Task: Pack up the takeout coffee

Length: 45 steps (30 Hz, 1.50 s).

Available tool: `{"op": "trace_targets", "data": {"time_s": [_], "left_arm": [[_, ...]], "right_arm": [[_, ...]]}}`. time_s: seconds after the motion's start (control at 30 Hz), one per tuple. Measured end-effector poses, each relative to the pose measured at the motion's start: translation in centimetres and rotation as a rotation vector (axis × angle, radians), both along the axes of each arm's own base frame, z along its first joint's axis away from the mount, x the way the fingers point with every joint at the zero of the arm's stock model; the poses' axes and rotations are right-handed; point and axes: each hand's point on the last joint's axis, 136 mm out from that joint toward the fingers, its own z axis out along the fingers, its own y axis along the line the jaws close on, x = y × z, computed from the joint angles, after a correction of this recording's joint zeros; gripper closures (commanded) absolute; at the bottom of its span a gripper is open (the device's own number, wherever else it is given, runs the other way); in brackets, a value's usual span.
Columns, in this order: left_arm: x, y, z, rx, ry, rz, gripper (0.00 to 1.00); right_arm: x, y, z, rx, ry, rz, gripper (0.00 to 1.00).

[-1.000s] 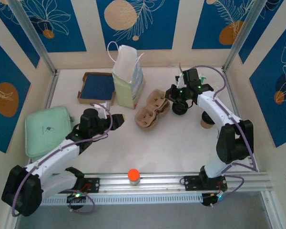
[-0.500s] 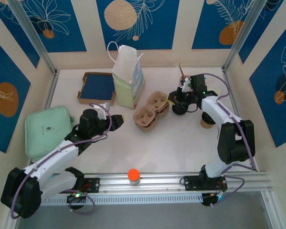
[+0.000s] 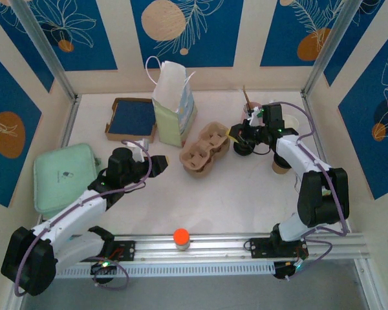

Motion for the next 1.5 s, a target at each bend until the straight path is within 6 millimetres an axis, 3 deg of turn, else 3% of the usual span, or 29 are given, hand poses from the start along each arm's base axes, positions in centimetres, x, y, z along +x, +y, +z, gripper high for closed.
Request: {"op": "trace_targets", "data": {"time_s": [0.3, 0.63, 0.9, 1.13, 1.5], "left_arm": [[0.0, 0.0, 0.0, 0.0, 0.0, 0.0, 0.55], [-0.2, 0.3, 0.8, -0.005, -0.024, 0.006, 0.52], [-0.3, 0.3, 0.7, -0.002, -0.021, 0.003, 0.45], [-0.6, -1.0, -0.3, -0.015, 0.024, -0.072, 0.4], [-0.9, -3.3, 0.6, -0.05, 0.045, -0.202, 0.47]], "right_arm": [[-0.2, -0.6, 0.1, 0.059, 0.003, -0.009, 1.0], [-2.2, -0.1, 4.9, 0.097, -0.112, 0.043, 1.0], [-3.3, -0.1, 6.3, 0.109, -0.138, 0.057, 1.0], [-4.0, 0.3, 6.3, 0.106, -0.148, 0.099, 1.0], [-5.1, 1.8, 7.2, 0.09, -0.179, 0.181, 1.0]]}}
